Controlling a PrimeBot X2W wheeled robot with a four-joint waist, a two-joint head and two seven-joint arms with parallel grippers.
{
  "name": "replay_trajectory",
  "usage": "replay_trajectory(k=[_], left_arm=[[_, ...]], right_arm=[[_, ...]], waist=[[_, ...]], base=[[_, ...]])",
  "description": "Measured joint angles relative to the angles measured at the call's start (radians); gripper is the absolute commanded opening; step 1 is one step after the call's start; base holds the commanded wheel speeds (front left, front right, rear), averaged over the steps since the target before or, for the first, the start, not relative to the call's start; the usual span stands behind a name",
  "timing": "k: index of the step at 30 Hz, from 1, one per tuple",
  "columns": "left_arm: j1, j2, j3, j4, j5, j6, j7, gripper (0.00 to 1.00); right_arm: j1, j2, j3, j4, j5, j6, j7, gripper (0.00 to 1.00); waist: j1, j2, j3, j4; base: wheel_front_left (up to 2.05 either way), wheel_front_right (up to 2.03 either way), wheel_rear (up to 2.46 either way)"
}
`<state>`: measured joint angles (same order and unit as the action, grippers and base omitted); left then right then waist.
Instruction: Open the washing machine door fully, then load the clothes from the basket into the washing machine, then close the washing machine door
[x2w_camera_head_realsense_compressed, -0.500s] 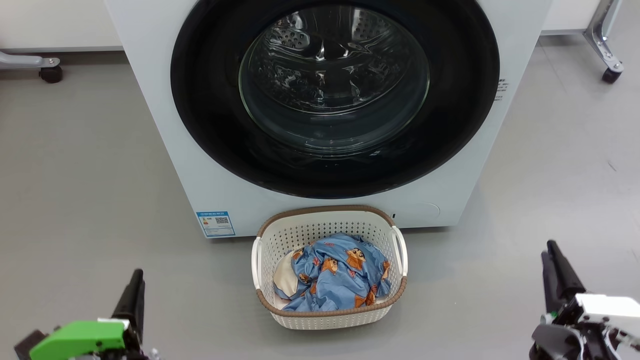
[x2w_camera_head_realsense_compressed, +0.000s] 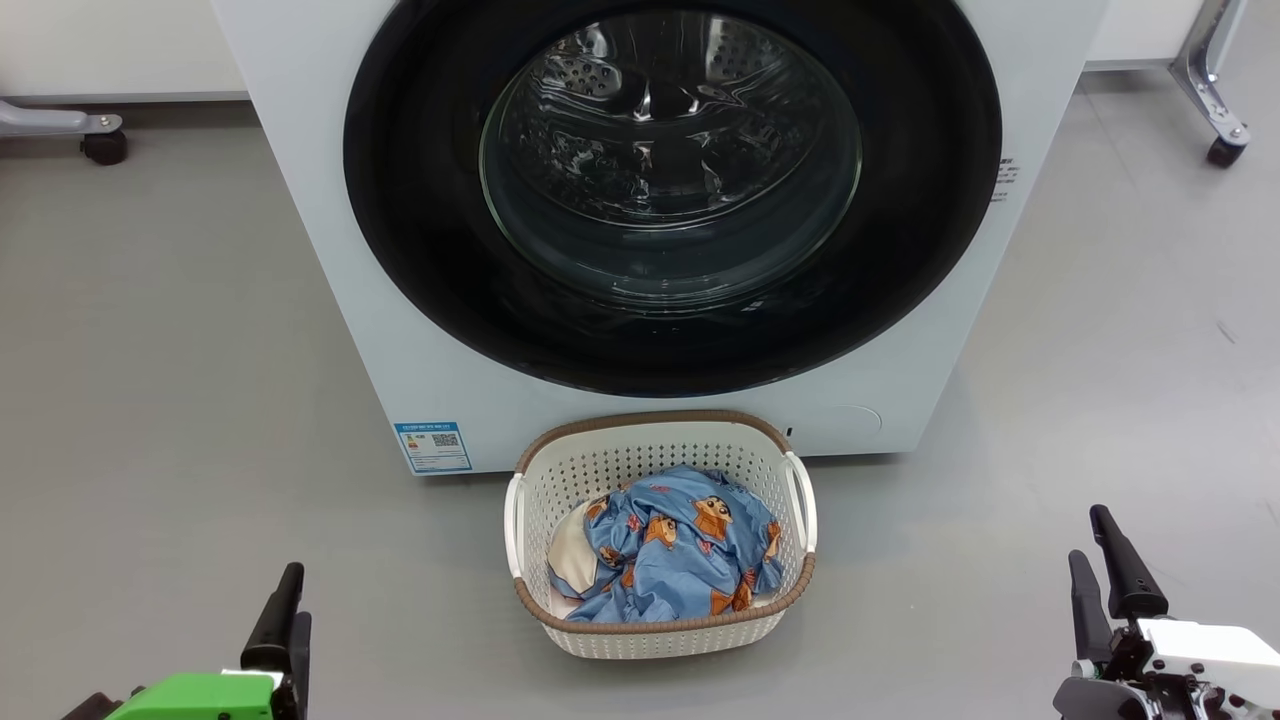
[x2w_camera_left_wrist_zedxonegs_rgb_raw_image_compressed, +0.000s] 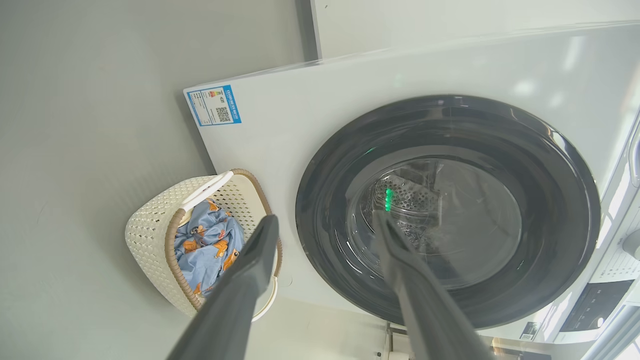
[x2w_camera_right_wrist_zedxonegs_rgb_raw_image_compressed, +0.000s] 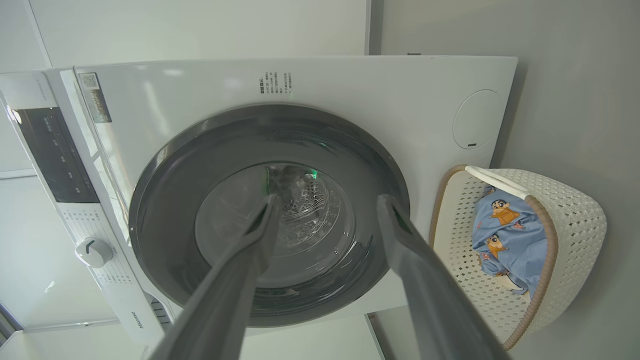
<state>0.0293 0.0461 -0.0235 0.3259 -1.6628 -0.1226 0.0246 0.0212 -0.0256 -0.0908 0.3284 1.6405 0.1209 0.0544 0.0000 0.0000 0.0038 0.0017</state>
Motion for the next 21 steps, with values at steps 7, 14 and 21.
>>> replay_trajectory(k=[7,14,21], left_arm=[[-0.001,0.000,-0.012,-0.009,0.023,0.000,-0.019,1.00],[-0.004,0.002,-0.022,-0.016,0.083,0.000,-0.044,1.00],[-0.005,0.007,-0.029,-0.018,0.178,0.000,-0.062,1.00]], right_arm=[[0.000,-0.002,0.006,-0.023,-0.050,0.000,-0.026,1.00],[0.000,-0.021,0.023,-0.055,-0.128,0.000,-0.049,1.00],[0.000,-0.045,0.030,-0.091,-0.256,0.000,-0.071,1.00]], waist=[[0.0000,0.0000,0.000,0.003],[0.0000,0.0000,-0.003,0.010],[0.0000,0.0000,-0.004,0.017]], base=[[0.00,0.00,0.00],[0.00,0.00,0.00],[0.00,0.00,0.00]])
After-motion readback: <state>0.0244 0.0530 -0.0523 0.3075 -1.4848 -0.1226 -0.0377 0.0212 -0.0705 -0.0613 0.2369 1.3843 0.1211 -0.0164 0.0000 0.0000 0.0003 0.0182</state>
